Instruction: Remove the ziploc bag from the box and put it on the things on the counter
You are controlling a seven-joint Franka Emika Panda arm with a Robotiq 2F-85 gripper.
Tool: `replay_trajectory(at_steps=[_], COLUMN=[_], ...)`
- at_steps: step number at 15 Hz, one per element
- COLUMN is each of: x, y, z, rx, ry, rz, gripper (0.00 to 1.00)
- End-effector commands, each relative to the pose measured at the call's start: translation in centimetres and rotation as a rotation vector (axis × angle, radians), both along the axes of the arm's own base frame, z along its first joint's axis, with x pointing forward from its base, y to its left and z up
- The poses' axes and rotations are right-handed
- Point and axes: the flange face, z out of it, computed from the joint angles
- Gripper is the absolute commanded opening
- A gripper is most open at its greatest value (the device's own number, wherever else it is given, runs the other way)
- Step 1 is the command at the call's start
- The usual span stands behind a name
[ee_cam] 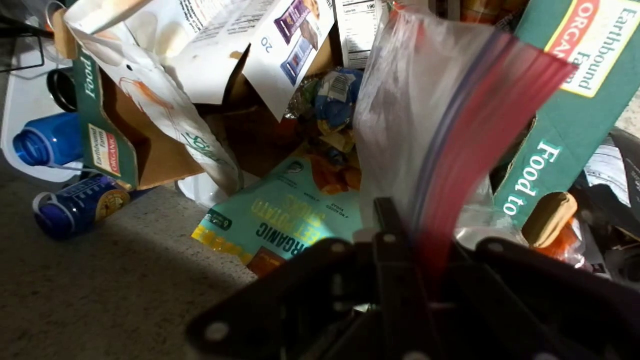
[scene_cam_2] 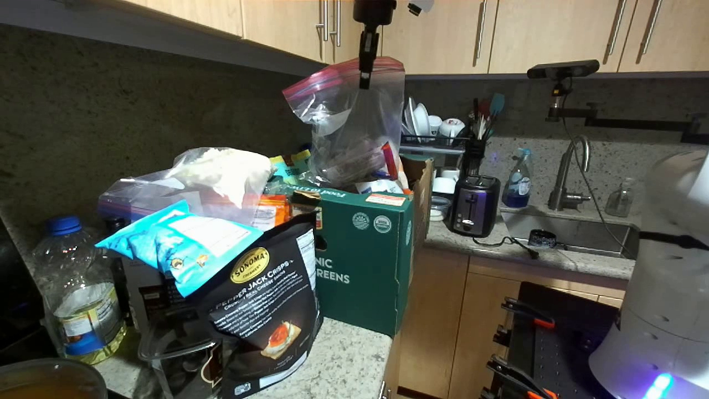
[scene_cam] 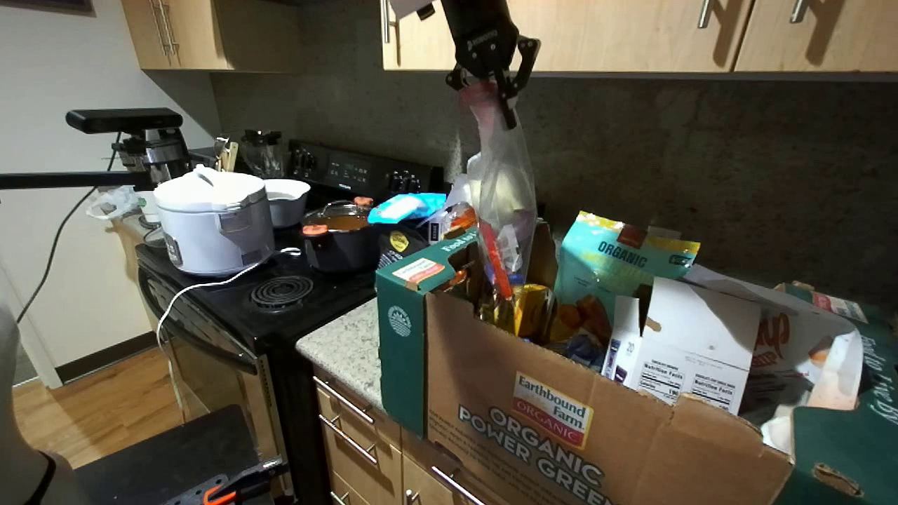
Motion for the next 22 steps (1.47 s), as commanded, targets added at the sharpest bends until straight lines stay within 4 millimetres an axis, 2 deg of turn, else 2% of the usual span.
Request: replay_trajectory(at_steps=[1, 5, 11, 13, 17, 22], x=[0.0, -0.5, -4.8, -5.5, -5.4, -4.3], y=[0.0, 0.7, 4.7, 6.2, 9.9, 15.0], z=[0.1, 1.3, 6.2, 7.3, 7.9, 6.7], rx=[0.0, -0.021, -0.119, -0.12, -0.107, -0.119], ry=[0.001, -0.008, -0.086, -0.102, -0.13, -0.132], rz=[0.0, -0.016, 0.073, 0.123, 0.232, 0.391], gripper=[0.02, 0.01, 0.01, 0.01, 0.01, 0.01])
